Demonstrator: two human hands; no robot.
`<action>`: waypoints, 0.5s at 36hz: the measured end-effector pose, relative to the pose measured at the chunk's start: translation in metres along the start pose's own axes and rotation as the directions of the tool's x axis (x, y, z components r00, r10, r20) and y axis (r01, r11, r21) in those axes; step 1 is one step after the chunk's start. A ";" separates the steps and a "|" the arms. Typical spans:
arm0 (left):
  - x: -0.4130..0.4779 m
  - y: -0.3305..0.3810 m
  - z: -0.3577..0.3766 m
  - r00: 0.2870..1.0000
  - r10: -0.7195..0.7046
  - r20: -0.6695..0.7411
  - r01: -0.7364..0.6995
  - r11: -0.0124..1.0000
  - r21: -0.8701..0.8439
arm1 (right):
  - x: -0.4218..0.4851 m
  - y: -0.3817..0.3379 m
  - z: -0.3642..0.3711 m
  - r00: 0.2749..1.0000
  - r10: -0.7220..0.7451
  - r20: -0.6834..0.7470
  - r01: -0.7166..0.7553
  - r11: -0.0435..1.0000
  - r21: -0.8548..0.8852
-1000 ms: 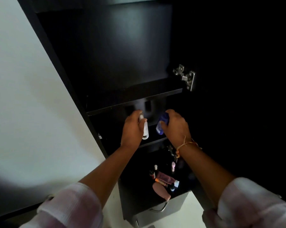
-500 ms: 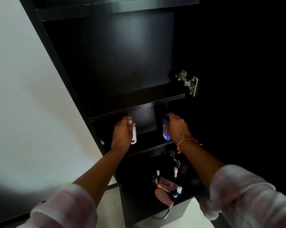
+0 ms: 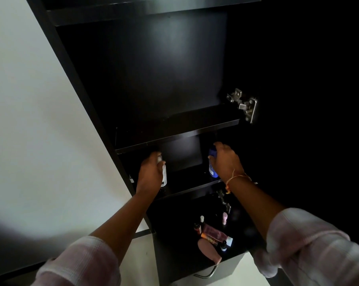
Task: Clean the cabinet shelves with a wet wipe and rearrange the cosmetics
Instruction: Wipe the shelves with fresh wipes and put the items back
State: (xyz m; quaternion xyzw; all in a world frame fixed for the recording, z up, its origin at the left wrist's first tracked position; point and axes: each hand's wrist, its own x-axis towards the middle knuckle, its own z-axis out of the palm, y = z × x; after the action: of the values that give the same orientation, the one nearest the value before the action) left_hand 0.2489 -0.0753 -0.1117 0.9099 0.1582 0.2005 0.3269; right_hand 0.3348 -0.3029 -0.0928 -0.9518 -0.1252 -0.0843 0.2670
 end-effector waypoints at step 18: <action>-0.007 0.008 0.001 0.995 0.031 -0.098 -0.015 0.988 0.154 | -0.013 -0.001 -0.002 0.997 -0.049 -0.058 0.036 0.978 -0.207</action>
State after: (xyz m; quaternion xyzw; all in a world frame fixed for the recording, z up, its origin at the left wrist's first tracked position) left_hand 0.2440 -0.0843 -0.1091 0.9228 0.1788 0.2370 0.2455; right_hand 0.3220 -0.3056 -0.0939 -0.9683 -0.1277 -0.1324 0.1689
